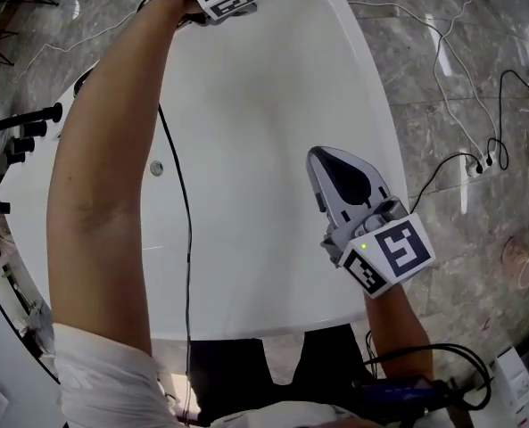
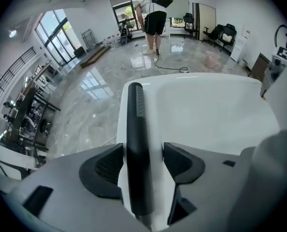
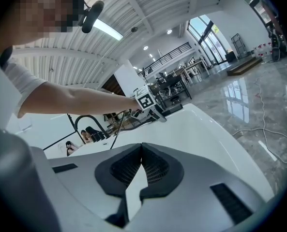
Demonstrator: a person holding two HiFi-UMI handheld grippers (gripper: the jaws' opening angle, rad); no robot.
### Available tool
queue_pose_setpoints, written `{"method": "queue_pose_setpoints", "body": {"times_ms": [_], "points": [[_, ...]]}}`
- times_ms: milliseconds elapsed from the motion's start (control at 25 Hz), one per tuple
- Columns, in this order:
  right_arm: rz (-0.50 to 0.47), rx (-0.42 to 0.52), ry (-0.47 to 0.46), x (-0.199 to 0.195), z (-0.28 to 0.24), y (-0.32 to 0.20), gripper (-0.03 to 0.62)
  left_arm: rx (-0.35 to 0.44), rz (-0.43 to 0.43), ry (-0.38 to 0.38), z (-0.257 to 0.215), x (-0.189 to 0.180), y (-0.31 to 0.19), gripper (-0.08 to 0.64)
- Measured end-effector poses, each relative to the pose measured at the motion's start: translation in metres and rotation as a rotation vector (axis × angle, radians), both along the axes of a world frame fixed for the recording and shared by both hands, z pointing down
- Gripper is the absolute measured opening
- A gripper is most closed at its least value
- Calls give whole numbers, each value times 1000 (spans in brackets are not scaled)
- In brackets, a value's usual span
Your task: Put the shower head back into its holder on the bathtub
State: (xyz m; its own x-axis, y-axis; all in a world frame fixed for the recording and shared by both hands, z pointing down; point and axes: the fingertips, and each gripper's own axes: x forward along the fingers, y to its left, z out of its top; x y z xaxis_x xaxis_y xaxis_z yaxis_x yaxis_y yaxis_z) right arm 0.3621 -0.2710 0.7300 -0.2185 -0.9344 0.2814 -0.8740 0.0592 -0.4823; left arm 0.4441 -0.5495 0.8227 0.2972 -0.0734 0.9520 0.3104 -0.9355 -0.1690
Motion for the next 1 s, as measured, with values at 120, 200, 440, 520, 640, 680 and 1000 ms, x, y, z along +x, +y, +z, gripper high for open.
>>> {"method": "queue_pose_setpoints", "body": {"times_ms": [120,200,440,520,640,680,1000], "points": [[18,-4,-10,2,4,3,11,28,-10,19,-2,1,1,266],[28,-4,-17,3,5,6,11,53,-17,26,-2,1,4,255],[19,0,-27,-5,2,4,11,135,-6,70,-2,-1,15,165],[14,2,-27,-10,1,5,11,170,14,86,-2,-2,19,148],[10,-7,-28,-14,2,9,11,233,69,106,-1,-7,24,144],[11,-12,-30,-16,4,11,11,251,84,114,-1,-9,26,144],[49,-30,-60,-29,-1,17,11,312,147,274,-51,-18,45,143]]}}
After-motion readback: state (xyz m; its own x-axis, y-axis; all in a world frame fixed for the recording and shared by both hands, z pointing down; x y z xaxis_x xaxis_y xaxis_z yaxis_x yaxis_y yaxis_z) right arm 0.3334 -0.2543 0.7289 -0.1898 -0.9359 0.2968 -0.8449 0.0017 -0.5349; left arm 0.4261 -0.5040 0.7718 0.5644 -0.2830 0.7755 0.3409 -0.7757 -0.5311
